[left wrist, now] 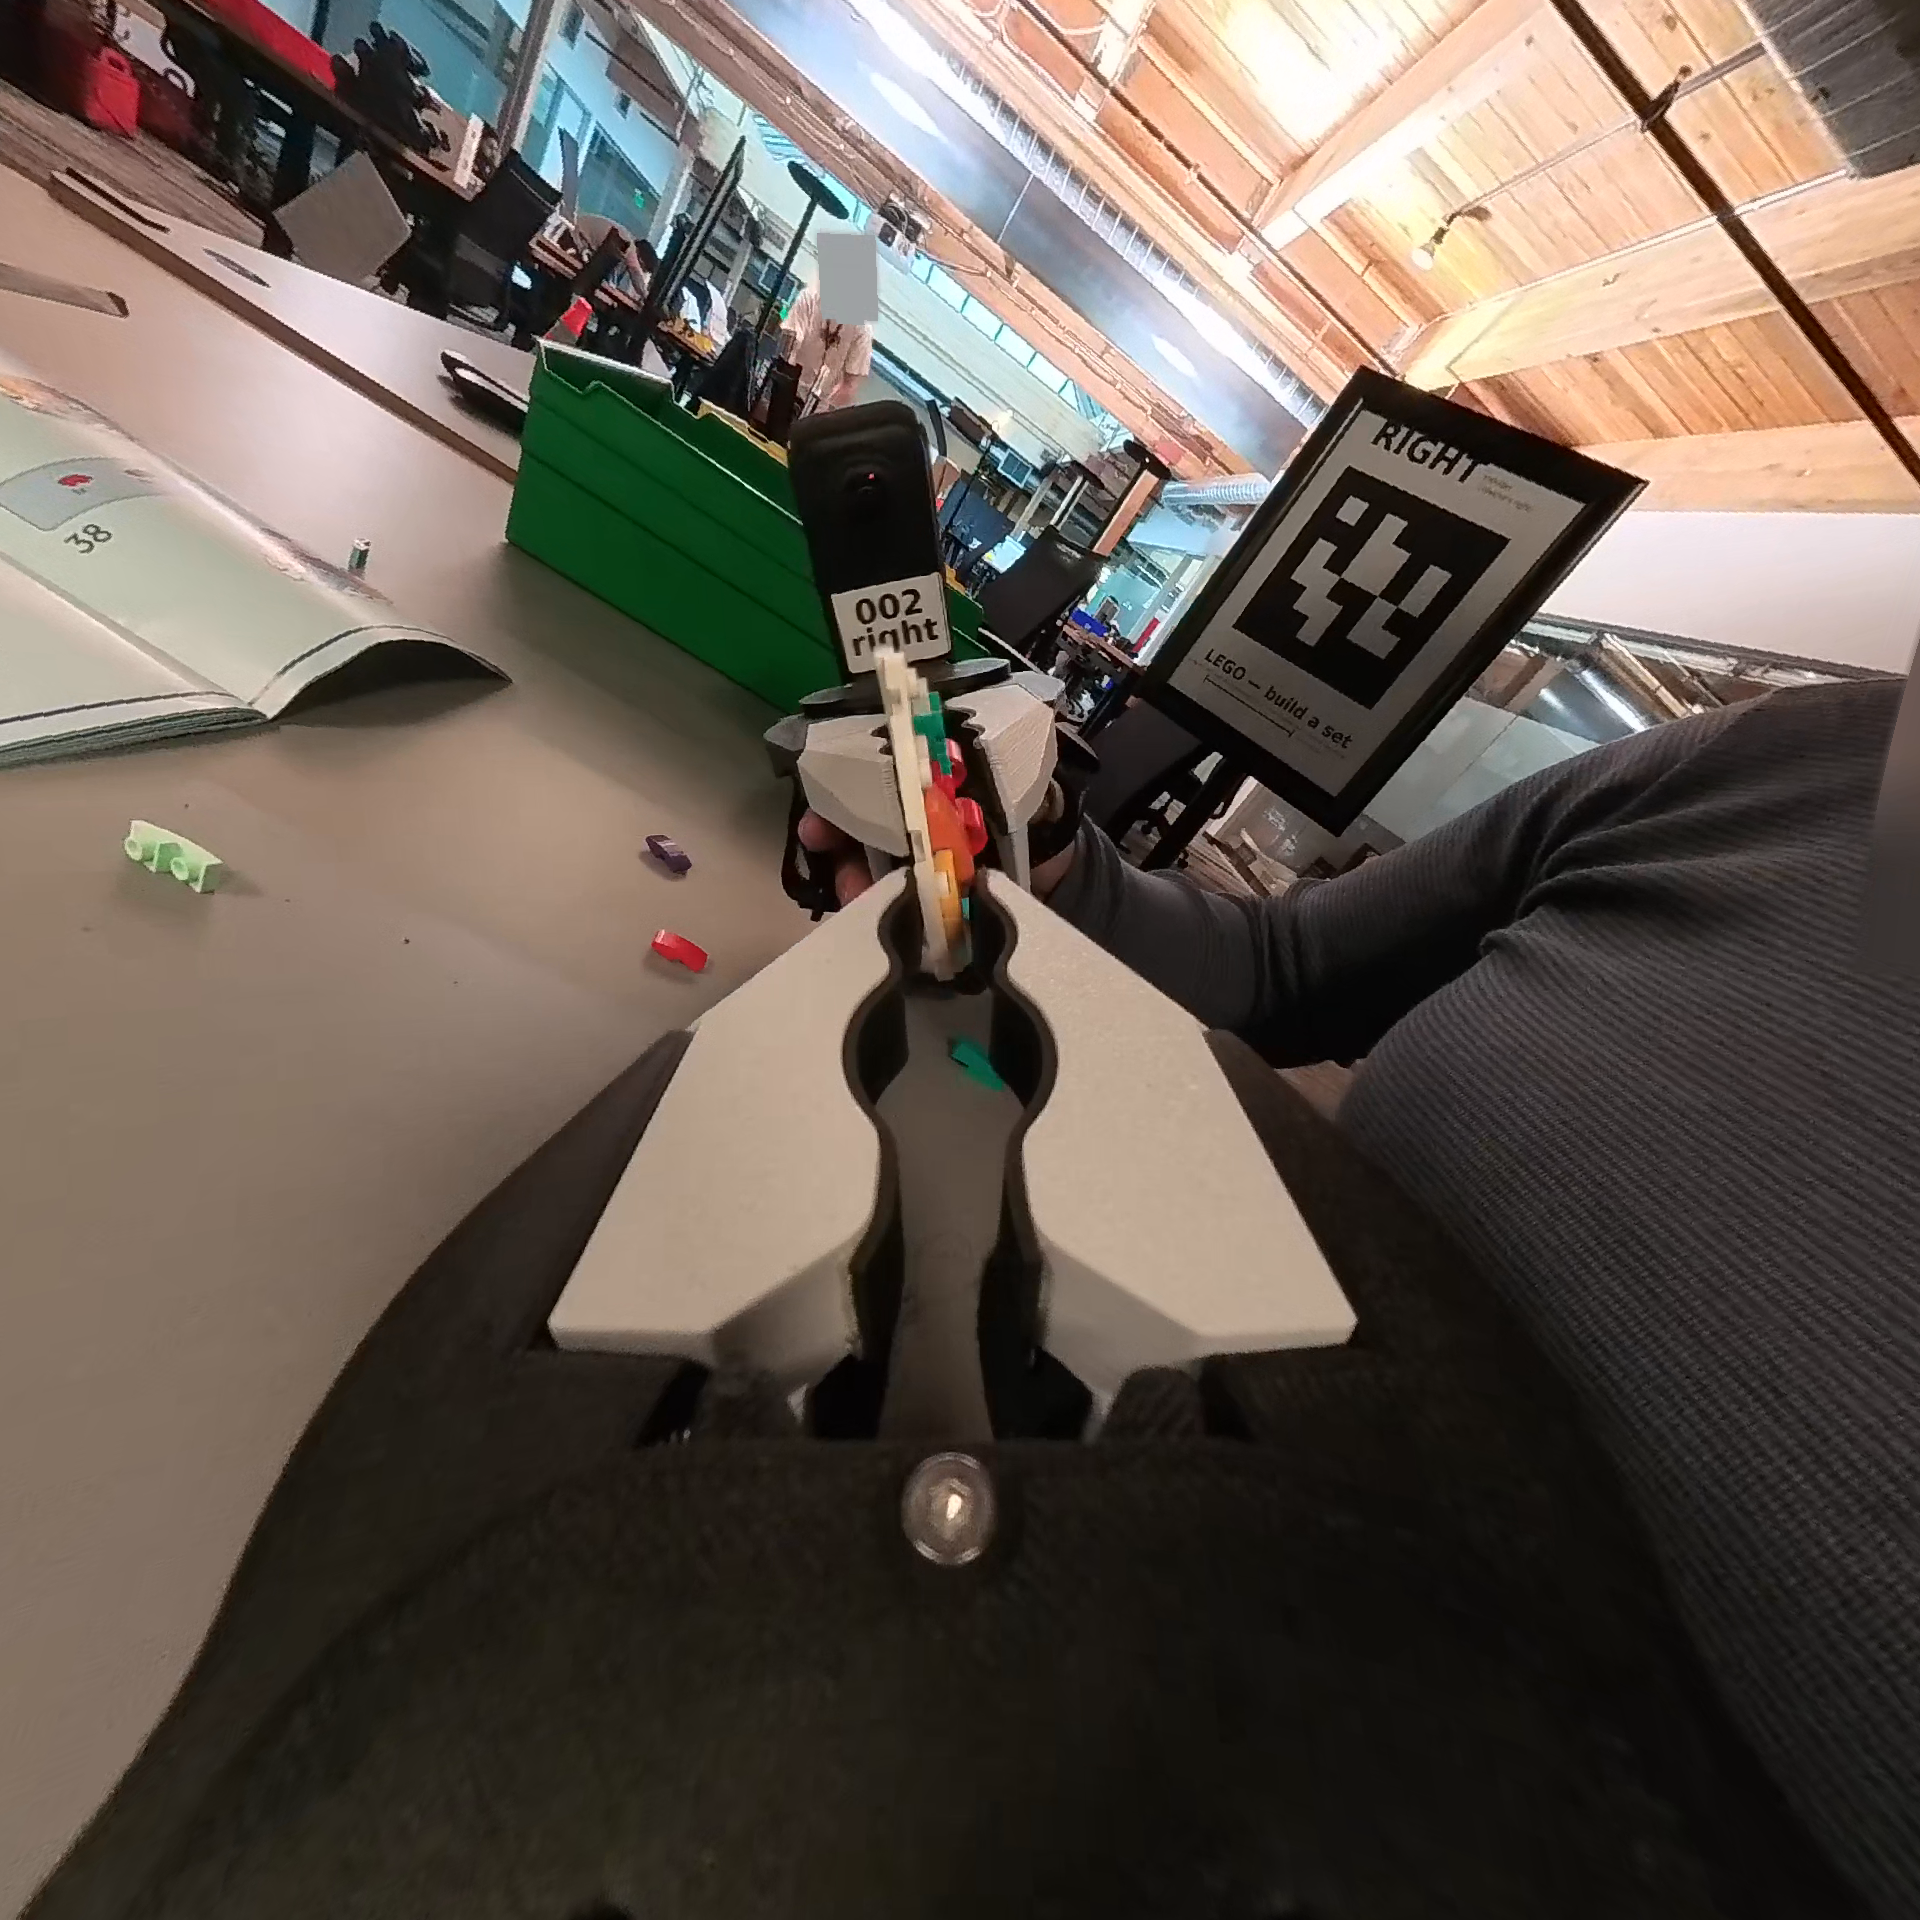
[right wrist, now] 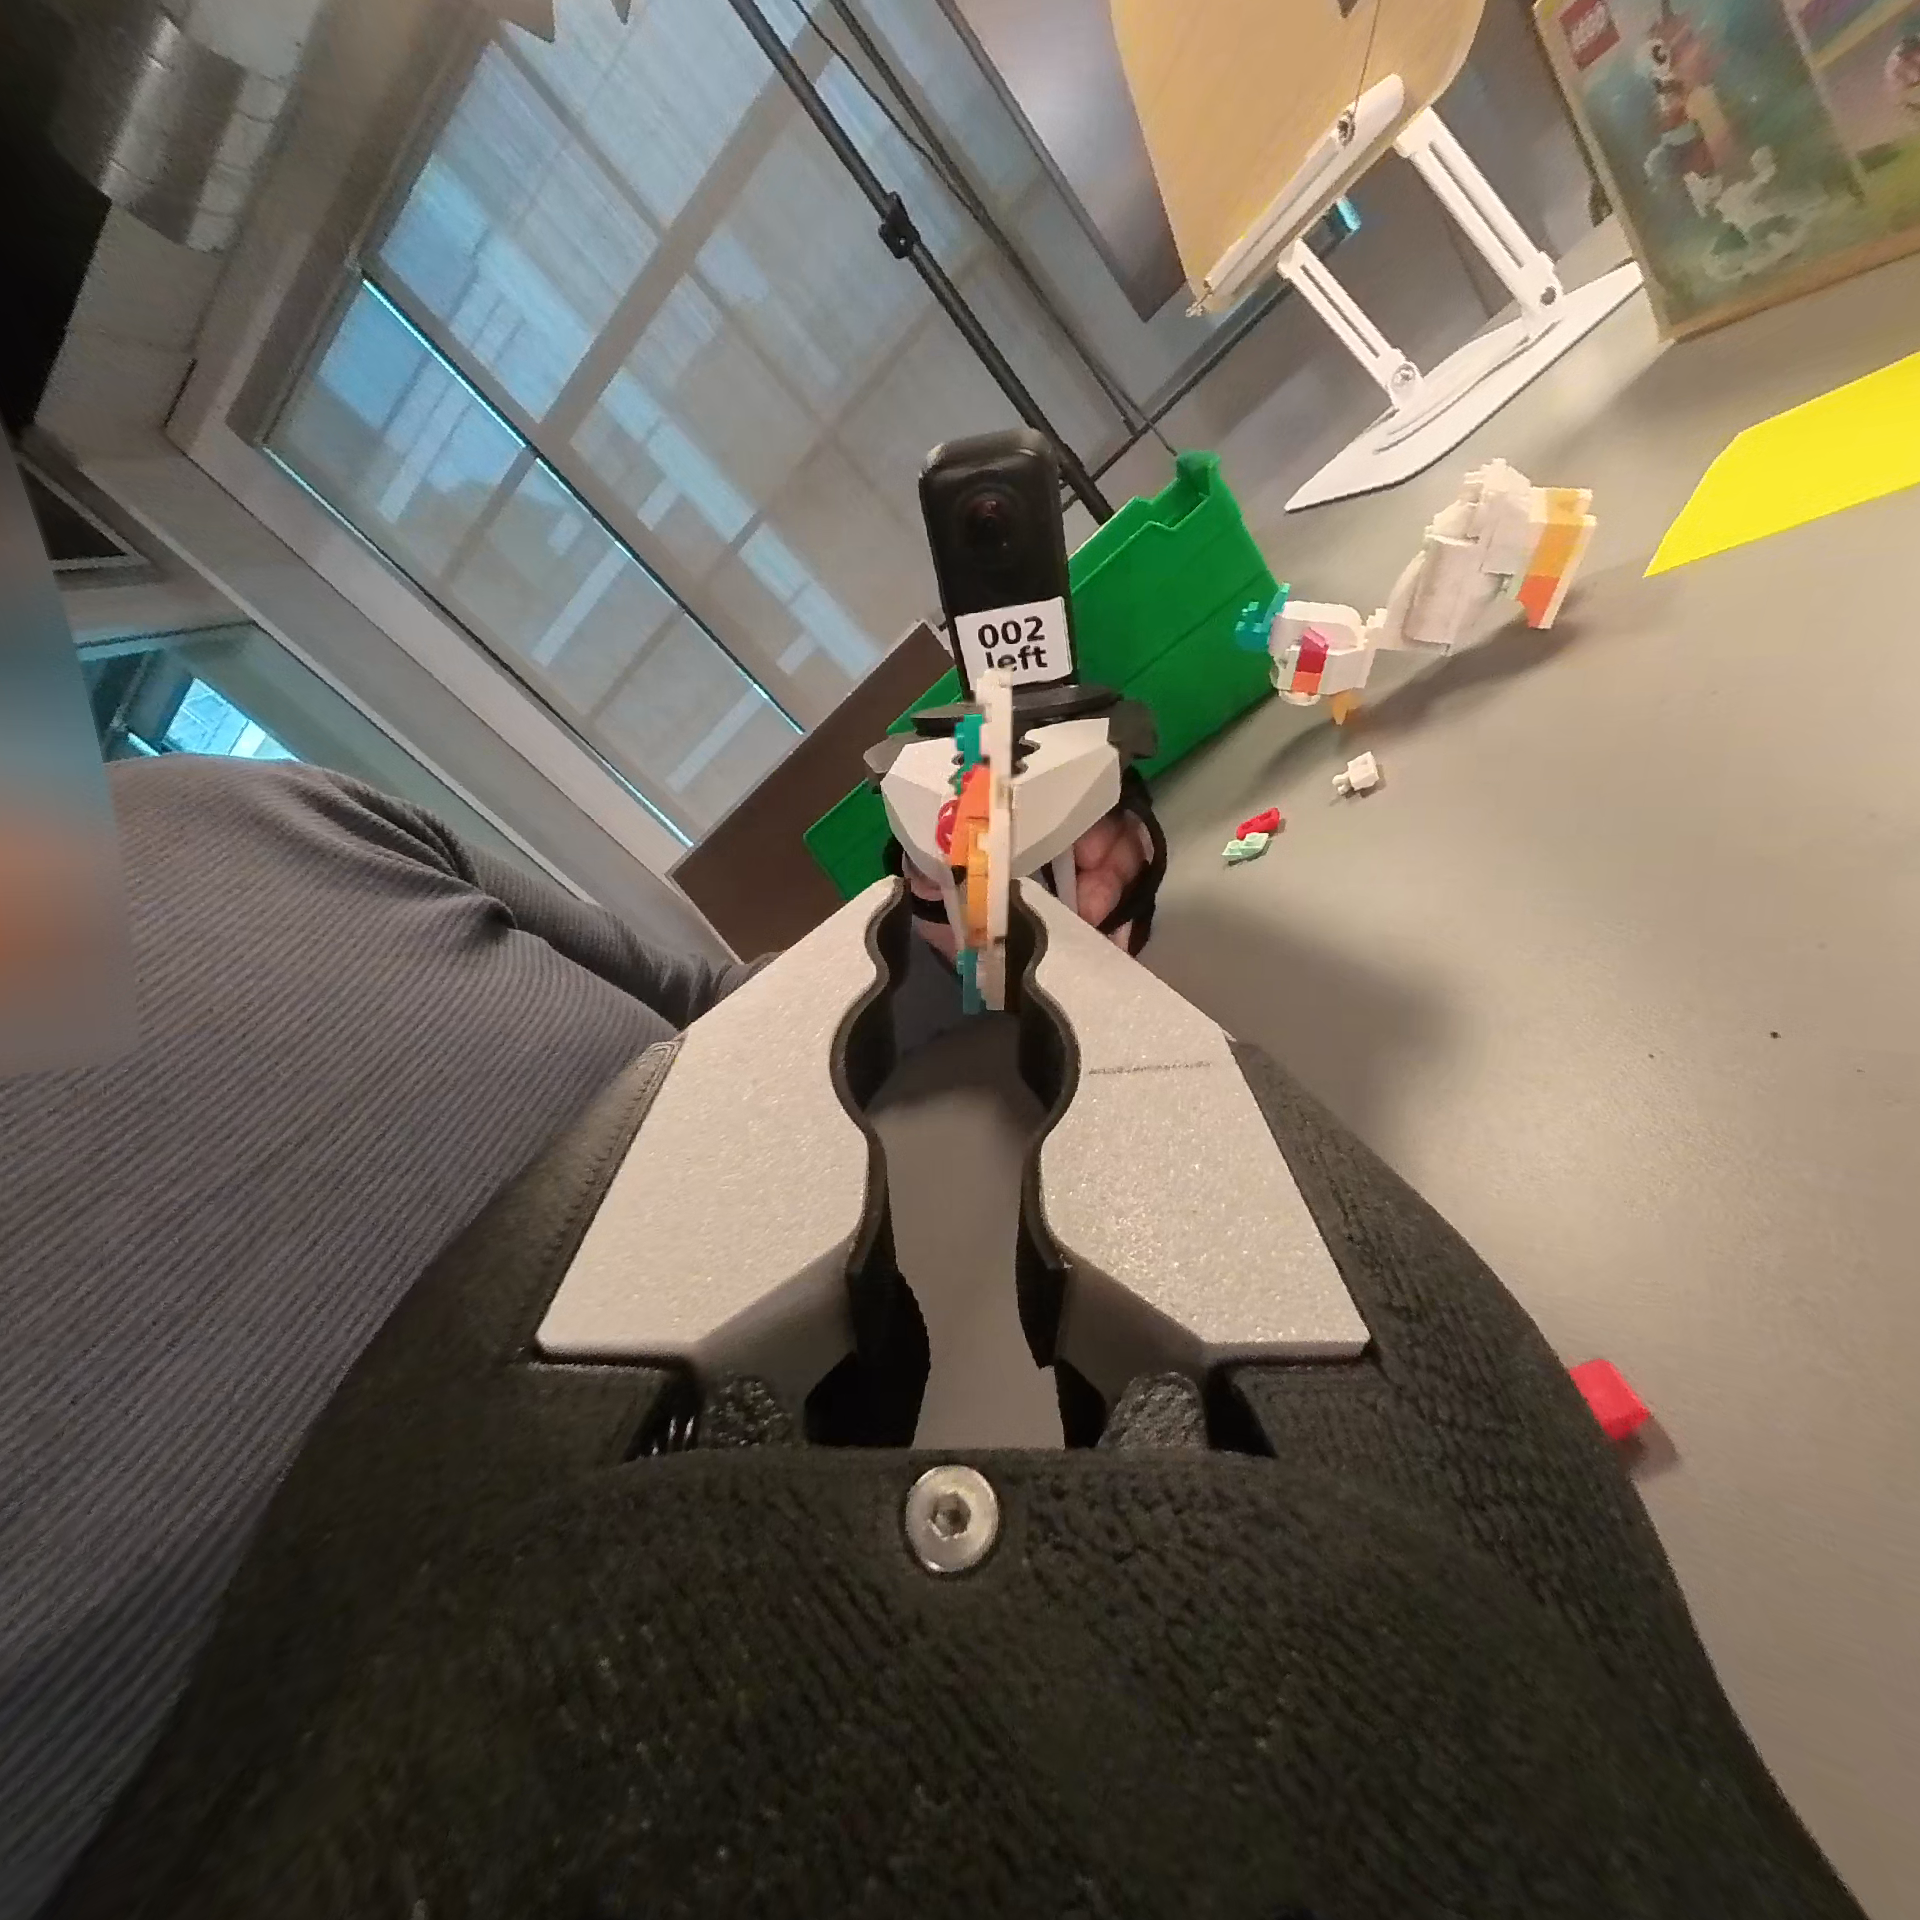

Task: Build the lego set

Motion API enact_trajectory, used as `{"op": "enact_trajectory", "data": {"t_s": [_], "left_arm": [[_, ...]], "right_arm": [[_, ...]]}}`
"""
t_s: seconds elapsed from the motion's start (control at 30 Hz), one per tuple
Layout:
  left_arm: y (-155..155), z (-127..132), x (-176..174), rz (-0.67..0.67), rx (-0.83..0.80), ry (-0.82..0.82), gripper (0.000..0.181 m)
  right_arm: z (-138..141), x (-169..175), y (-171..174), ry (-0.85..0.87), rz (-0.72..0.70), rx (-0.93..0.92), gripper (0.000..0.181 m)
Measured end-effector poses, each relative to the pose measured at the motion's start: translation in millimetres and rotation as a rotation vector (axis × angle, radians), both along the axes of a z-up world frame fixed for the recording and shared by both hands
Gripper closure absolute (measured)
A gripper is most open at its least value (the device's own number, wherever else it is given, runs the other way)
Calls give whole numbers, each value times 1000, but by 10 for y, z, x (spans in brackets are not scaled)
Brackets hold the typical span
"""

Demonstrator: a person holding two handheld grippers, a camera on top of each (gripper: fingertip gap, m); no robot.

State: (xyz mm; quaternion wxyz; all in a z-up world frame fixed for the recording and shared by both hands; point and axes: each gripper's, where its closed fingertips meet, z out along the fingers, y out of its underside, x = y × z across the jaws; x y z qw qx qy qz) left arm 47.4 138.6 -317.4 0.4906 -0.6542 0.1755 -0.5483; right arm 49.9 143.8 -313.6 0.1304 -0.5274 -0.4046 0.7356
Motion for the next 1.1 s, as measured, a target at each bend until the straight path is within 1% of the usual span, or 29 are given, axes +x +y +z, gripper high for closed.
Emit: {"op": "enact_trajectory", "data": {"t_s": [0.23,0.4,0.53,0.77,0.93,1.03,1.1], "left_arm": [[-6,21,-18,-1,5,-19,174],[-8,27,-16,9,23,-10,174],[-16,22,4,15,47,18,174],[-41,44,27,24,105,50,175],[-52,58,30,17,114,42,175],[-59,52,62,-1,106,39,175],[-63,38,85,-9,104,51,175]], "right_arm": [[3,-23,-16,-10,-8,13,165],[-7,-36,-7,-25,-26,26,169],[-31,-44,7,-38,-49,55,176],[-12,-38,-34,-18,-25,47,176],[13,-23,-73,0,4,47,171],[-33,-48,-173,-18,41,74,168],[-69,-69,-205,-29,39,102,172]]}}
